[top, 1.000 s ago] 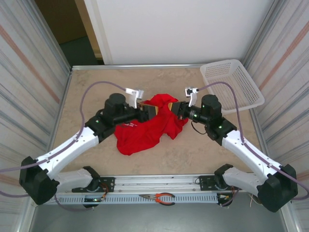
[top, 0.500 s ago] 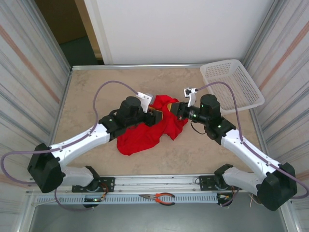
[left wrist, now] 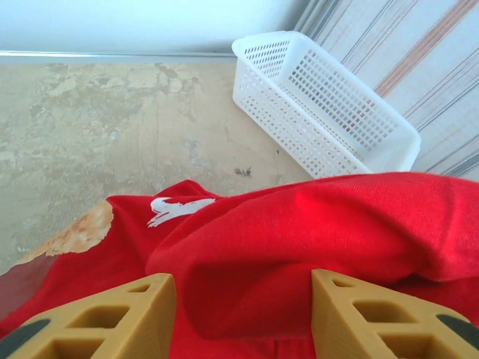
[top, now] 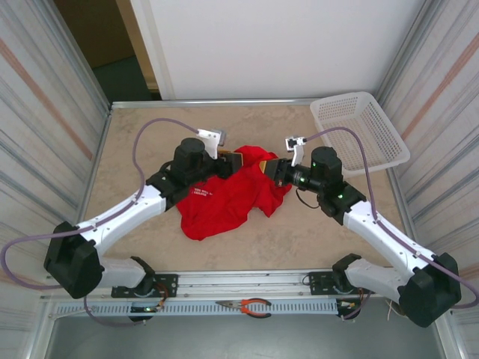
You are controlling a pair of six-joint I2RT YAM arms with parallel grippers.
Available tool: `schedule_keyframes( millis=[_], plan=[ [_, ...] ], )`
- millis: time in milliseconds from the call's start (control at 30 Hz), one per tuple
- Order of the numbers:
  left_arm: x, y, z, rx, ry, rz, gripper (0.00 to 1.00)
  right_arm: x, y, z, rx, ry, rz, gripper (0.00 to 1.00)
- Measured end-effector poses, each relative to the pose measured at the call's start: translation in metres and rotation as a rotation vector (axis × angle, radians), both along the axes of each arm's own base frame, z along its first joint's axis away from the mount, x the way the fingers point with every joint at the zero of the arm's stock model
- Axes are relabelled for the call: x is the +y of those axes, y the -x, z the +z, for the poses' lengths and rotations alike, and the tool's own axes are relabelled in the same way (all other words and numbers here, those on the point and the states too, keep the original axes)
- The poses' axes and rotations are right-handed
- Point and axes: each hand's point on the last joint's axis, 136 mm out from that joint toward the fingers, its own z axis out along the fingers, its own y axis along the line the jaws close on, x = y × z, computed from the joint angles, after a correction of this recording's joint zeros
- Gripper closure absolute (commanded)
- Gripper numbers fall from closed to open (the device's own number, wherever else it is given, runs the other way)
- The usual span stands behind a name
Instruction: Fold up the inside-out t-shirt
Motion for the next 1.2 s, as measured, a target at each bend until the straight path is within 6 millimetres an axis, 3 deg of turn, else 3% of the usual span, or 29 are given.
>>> schedule_keyframes(
  millis=[533,633,767,800,933,967,1000,1067,1200],
  plan=[
    [-0.022,0.018,-0.017,0.040,0.039,-0.099,0.46,0.000,0.000,0.000,0.002,-0.002,-0.001,1.00],
    [-0.025,0.016,-0.022,0.053,0.043,-0.099,0.60,0.000,0.000,0.000,0.002,-0.002,-0.001,1.00],
    [-0.027,0.012,-0.028,0.071,0.033,-0.095,1.00,-0.002,0.003,-0.002,0.003,-0.001,-0.001,1.00],
    [-0.028,0.011,-0.027,0.074,0.025,-0.094,1.00,-0.002,0.004,-0.003,0.005,0.001,-0.002,1.00],
    [-0.026,0.003,-0.004,0.057,0.032,-0.098,1.00,-0.006,0.001,-0.014,0.025,0.017,-0.024,1.00],
    [-0.024,0.000,0.007,0.049,0.047,-0.104,1.00,-0.009,-0.003,-0.018,0.032,0.024,-0.042,0.95],
    [-0.022,-0.002,0.017,0.045,0.064,-0.114,1.00,-0.012,-0.009,-0.022,0.043,0.031,-0.066,0.75],
    [-0.017,-0.005,0.042,0.038,0.116,-0.148,1.00,-0.020,-0.022,-0.035,0.080,0.055,-0.123,0.52],
    [-0.006,-0.001,0.092,0.041,0.275,-0.246,1.00,-0.042,-0.049,-0.070,0.202,0.157,-0.252,0.44]
  ],
)
